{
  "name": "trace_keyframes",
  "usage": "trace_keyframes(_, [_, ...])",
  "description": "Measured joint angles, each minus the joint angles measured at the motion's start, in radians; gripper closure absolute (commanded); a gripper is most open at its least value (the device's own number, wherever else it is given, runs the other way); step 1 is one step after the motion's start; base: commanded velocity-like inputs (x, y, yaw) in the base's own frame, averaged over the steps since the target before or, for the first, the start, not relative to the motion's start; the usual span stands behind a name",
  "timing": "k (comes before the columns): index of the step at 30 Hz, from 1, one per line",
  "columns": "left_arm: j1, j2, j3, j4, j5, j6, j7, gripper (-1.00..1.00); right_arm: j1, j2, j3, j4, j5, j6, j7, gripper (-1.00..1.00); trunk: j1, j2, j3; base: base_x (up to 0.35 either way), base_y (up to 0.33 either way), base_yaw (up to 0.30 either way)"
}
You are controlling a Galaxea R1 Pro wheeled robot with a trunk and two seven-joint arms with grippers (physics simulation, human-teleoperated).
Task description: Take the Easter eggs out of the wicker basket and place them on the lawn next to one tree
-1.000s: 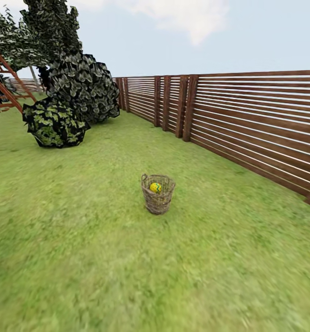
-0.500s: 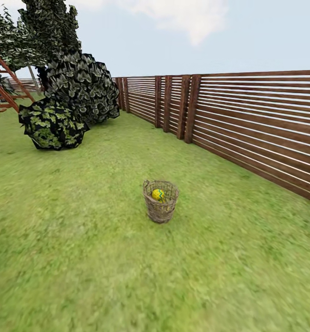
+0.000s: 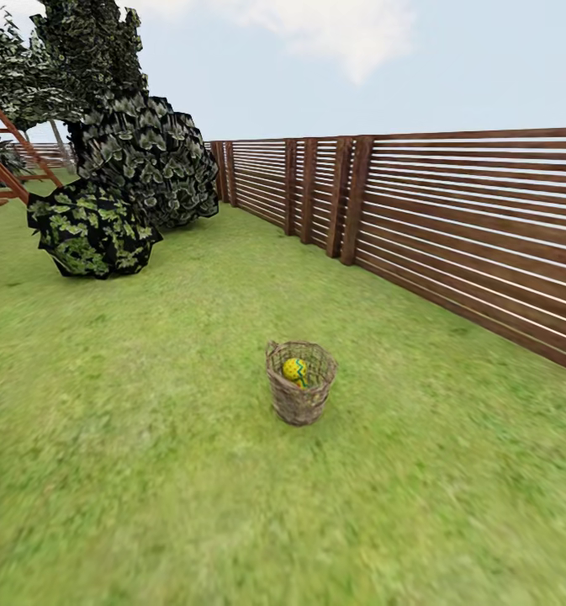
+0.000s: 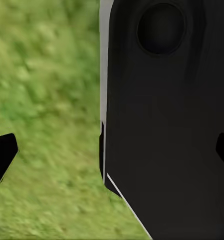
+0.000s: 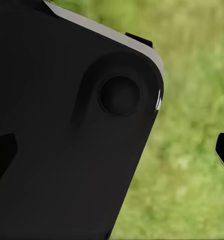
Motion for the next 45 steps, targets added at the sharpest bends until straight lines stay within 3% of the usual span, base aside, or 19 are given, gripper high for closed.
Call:
trace_keyframes(15, [0.0, 0.0, 0.001, 0.0, 0.0, 0.001, -0.005, -1.0, 0.0, 0.003, -0.009, -0.002, -0.013, 0.012, -0.001, -1.0, 0.0, 0.0, 0.0, 0.324, 0.091, -0.027])
trace_keyframes(45, [0.0, -0.009, 0.0, 0.0, -0.001, 0.001, 0.001, -1.0, 0.0, 0.006, -0.01, 0.0, -0.013, 0.0, -0.004, -1.0, 0.0, 0.0, 0.011, 0.324, 0.1, -0.282])
